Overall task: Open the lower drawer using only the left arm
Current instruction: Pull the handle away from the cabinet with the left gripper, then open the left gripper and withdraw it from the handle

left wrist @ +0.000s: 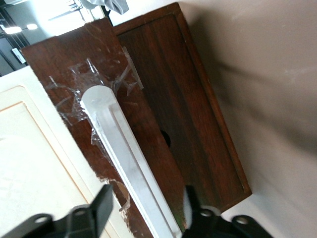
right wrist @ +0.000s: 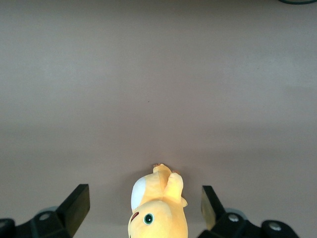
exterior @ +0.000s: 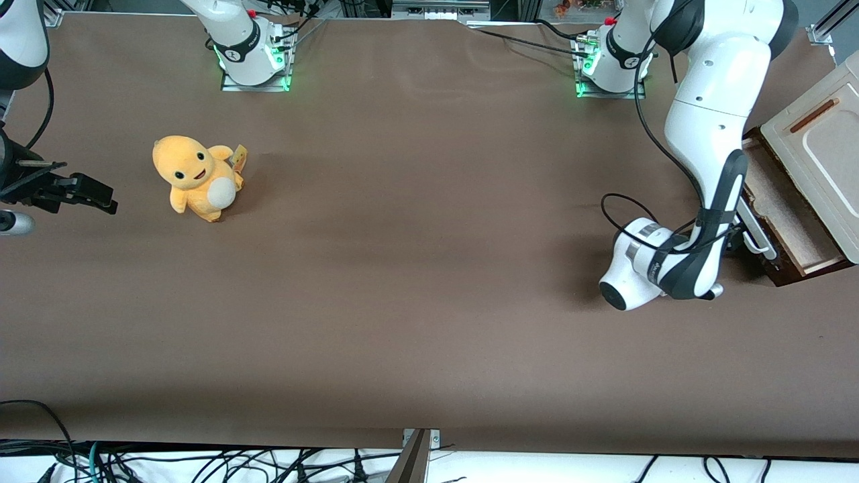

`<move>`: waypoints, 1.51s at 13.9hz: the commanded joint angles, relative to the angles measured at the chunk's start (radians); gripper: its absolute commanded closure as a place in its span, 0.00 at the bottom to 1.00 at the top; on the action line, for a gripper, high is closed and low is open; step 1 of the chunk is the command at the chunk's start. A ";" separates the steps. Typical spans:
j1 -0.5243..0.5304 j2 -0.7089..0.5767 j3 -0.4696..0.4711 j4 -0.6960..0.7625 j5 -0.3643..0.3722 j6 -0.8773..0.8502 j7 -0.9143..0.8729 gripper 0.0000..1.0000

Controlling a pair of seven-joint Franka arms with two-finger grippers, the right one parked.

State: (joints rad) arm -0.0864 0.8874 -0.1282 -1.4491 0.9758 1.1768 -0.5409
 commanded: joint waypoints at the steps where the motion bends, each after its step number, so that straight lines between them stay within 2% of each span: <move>1: -0.001 -0.007 0.006 0.093 -0.092 -0.017 0.039 0.00; 3: -0.001 -0.018 0.004 0.188 -0.222 -0.019 0.038 0.00; 7: 0.010 -0.045 0.001 0.366 -0.565 -0.013 0.038 0.00; 11: 0.062 -0.129 0.001 0.394 -0.852 0.069 0.039 0.00; 13: 0.103 -0.204 0.001 0.366 -0.914 0.163 0.065 0.00; 14: 0.112 -0.264 0.005 0.293 -0.957 0.225 0.125 0.00; 18: 0.126 -0.519 0.044 -0.032 -1.008 0.467 0.382 0.00; 21: 0.128 -0.612 0.084 -0.077 -1.039 0.477 0.528 0.00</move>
State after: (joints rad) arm 0.0390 0.3859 -0.0710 -1.4137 -0.0273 1.6156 -0.1125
